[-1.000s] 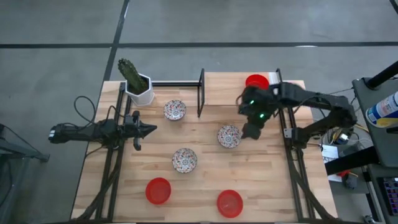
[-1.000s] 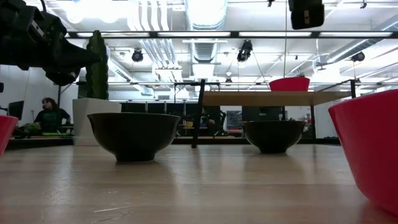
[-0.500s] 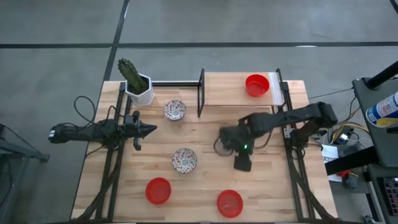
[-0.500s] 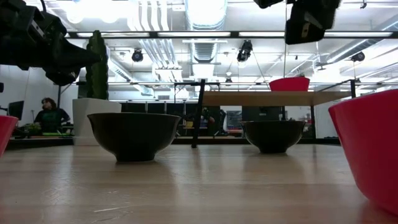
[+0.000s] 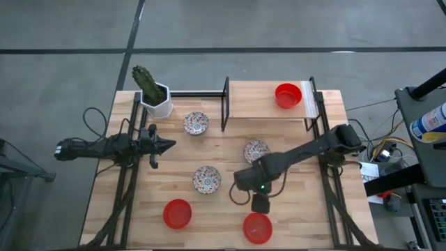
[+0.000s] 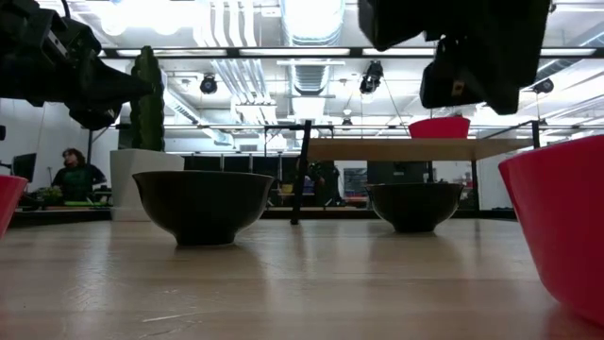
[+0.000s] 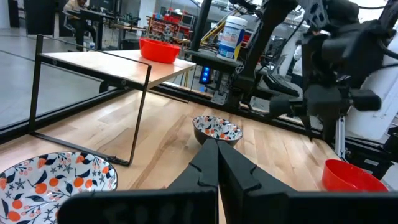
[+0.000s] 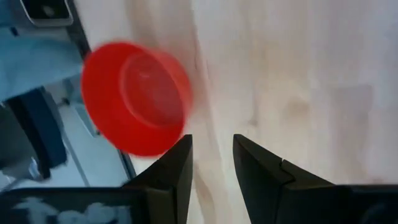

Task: Pick & Place Mini bowls
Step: Stack the red bowl on top of the other red bowl on the shelf

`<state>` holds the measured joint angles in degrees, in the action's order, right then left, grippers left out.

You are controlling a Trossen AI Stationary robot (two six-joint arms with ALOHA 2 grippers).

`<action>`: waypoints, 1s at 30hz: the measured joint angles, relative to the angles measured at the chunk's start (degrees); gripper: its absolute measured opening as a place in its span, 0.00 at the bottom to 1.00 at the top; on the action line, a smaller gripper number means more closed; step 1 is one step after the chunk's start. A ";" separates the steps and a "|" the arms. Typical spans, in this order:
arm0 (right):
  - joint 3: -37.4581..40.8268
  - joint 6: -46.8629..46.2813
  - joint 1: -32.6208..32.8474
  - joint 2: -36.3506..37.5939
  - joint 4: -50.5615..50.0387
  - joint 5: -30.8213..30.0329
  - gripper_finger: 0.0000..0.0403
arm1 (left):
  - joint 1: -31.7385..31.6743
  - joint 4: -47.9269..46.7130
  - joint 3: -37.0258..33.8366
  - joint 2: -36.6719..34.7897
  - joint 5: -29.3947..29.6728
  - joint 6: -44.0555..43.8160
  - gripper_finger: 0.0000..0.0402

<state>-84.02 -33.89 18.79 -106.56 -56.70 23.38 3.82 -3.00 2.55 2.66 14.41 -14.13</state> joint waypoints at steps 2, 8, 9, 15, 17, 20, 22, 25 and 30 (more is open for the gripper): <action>-0.14 -0.49 1.15 -0.46 2.28 -0.01 0.28 | 0.00 0.00 0.01 0.00 0.01 0.01 0.00; -0.07 1.50 3.69 -0.46 5.44 -1.89 0.28 | 0.02 0.02 0.00 0.00 0.00 0.00 0.00; -0.07 1.16 3.92 -0.46 5.60 -2.11 0.28 | 0.01 0.01 0.01 0.00 0.00 0.00 0.00; 0.17 0.90 5.38 -0.46 8.23 -2.60 0.28 | 0.00 0.00 0.02 0.00 0.00 0.02 0.00; 0.52 0.90 5.80 -0.46 9.55 -2.58 0.28 | 0.02 0.02 0.00 0.00 0.02 0.00 0.00; 1.00 0.88 6.41 -0.46 9.62 -3.88 0.28 | 0.00 0.00 0.00 0.00 0.02 0.02 0.00; 1.20 0.88 6.53 -0.46 9.73 -5.80 0.28 | 0.01 0.01 0.02 0.00 0.02 0.00 0.00; 1.31 0.85 6.60 -0.46 9.87 -7.61 0.28 | 0.00 0.02 0.00 0.00 0.00 0.02 0.00; 1.92 -0.30 6.58 -0.46 11.05 -8.57 0.28 | 0.01 0.01 0.01 0.00 0.00 0.00 0.00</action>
<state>-82.10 -34.20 25.37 -107.02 -45.65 14.81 3.83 -2.99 2.56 2.66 14.41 -14.13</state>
